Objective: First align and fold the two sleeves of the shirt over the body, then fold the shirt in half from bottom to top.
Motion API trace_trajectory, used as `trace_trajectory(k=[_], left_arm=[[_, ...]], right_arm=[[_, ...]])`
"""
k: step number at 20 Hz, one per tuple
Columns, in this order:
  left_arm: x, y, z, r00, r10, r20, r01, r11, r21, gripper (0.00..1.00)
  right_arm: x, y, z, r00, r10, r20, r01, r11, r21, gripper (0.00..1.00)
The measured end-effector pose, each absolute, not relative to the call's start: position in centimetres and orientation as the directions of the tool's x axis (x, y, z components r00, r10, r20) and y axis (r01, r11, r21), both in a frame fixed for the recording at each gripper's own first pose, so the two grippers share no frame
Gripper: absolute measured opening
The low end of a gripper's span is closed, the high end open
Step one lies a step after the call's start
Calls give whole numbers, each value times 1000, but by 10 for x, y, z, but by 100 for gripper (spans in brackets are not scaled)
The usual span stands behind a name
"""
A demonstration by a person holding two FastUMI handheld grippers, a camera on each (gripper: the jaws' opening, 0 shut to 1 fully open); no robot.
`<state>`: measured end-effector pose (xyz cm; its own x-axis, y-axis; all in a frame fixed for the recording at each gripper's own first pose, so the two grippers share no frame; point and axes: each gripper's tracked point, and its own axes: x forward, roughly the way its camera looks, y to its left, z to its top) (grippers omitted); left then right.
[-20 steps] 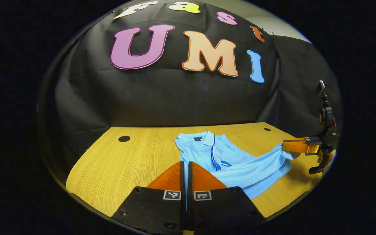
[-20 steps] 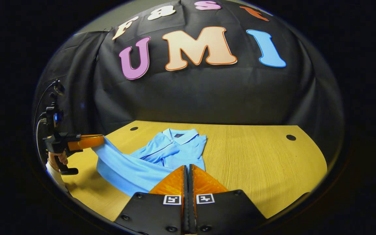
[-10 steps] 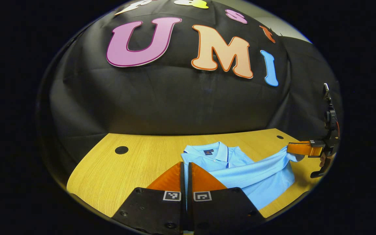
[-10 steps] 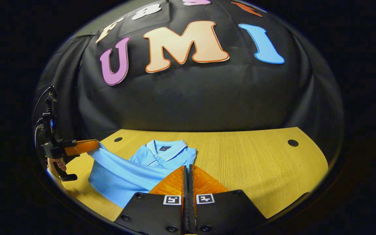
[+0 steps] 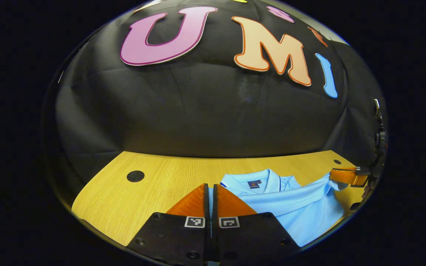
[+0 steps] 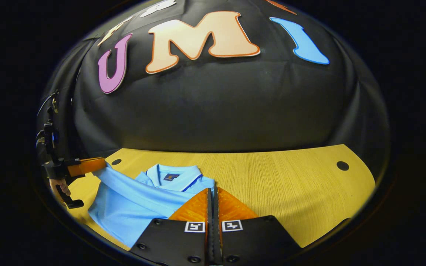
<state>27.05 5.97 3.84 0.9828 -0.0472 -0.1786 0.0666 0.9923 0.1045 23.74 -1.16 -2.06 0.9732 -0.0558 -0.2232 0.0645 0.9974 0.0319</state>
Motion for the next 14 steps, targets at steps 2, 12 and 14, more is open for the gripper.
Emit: trace_trajectory(k=[2, 12, 14], left_arm=[[282, 60, 30, 982, -27, -184, 48, 992, 114, 0], [292, 62, 19, 974, 90, -209, -45, 977, 210, 28], [286, 63, 21, 972, 108, -210, -56, 969, 242, 58]], right_arm=[[245, -20, -26, 971, -73, -227, 87, 995, 52, 2], [246, -29, -21, 975, -58, -217, 80, 992, 96, 60], [244, -31, -13, 979, -59, -198, 77, 993, 89, 97]])
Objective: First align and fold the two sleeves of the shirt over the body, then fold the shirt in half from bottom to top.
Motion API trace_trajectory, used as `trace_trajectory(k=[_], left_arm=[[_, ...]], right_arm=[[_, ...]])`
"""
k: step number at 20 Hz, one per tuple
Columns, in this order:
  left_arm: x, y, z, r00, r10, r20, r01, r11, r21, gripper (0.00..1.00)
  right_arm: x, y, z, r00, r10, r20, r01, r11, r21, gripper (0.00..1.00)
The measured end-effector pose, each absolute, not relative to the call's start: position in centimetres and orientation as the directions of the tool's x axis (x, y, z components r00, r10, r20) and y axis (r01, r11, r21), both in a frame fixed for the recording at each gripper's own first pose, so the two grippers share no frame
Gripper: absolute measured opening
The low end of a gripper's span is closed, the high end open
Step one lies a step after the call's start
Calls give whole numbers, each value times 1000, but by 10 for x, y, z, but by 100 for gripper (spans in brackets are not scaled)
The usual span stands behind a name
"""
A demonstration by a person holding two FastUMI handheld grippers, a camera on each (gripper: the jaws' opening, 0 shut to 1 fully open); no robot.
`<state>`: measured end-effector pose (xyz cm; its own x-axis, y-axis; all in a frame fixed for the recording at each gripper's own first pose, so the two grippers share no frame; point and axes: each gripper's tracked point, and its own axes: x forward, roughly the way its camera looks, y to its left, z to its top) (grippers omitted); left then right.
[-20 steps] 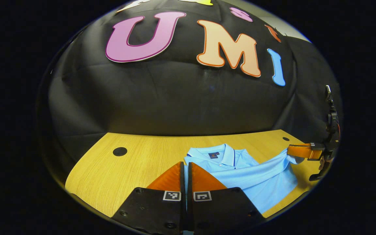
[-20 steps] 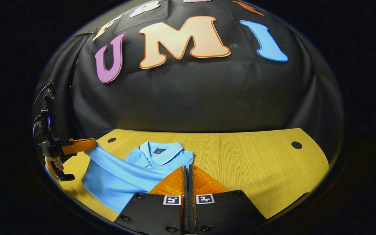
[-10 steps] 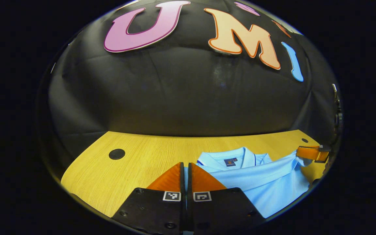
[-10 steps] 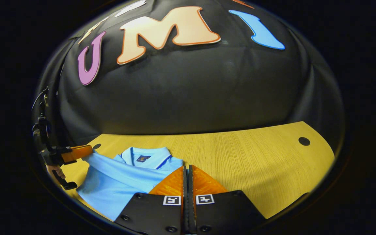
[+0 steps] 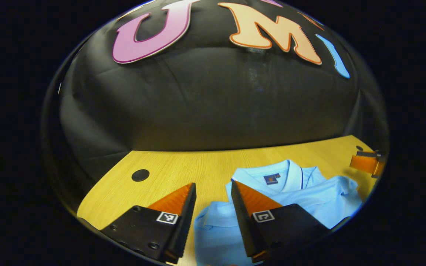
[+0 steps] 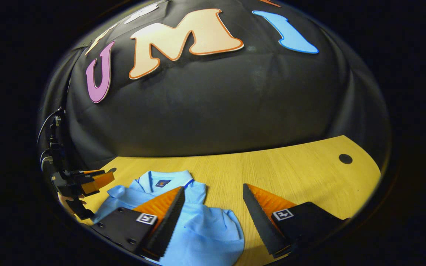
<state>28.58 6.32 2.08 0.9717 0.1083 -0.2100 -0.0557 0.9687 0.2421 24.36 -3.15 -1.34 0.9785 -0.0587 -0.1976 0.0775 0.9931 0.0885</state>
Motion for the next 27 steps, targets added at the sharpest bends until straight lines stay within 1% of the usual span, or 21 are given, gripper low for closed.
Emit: trace_trajectory(k=[1, 2, 3, 4, 7, 8, 12, 13, 15, 16, 18, 19, 27], left_arm=[[284, 63, 24, 974, 119, -194, -70, 968, 242, 67], [282, 65, 28, 976, 131, -176, -87, 968, 237, 74], [277, 64, 32, 978, 131, -163, -93, 971, 222, 89], [275, 63, 34, 979, 131, -155, -98, 973, 208, 95], [266, 65, 39, 980, 125, -155, -95, 978, 188, 96], [264, 66, 40, 980, 125, -155, -95, 977, 189, 96], [251, 70, 43, 982, 112, -154, -86, 982, 167, 96], [248, 71, 45, 983, 113, -148, -88, 982, 165, 96], [243, 73, 47, 984, 115, -140, -90, 981, 170, 96], [240, 73, 47, 984, 115, -137, -90, 981, 172, 96], [235, 74, 50, 985, 116, -128, -92, 980, 179, 96], [232, 74, 50, 985, 116, -126, -92, 979, 181, 96], [211, 65, 51, 989, 100, -111, -77, 977, 197, 96]], right_arm=[[241, -31, -12, 979, -60, -193, 77, 994, 80, 100], [239, -30, -12, 980, -56, -192, 70, 995, 67, 94], [237, -28, -12, 980, -55, -192, 66, 997, 51, 98], [235, -28, -13, 979, -57, -197, 65, 997, 34, 98], [227, -23, -14, 979, -49, -199, 53, 998, 15, 98], [225, -22, -13, 979, -47, -197, 51, 999, 15, 94], [216, -17, -6, 981, -39, -189, 43, 999, 18, 95], [214, -17, -5, 982, -38, -185, 43, 999, 22, 98], [210, -17, -4, 983, -41, -178, 46, 999, 23, 98], [208, -17, -5, 983, -43, -179, 48, 999, 21, 95], [203, -19, -5, 983, -48, -179, 53, 998, 23, 95], [201, -18, -5, 983, -46, -179, 52, 998, 26, 98], [185, -19, -9, 983, -50, -174, 55, 998, 22, 98]])
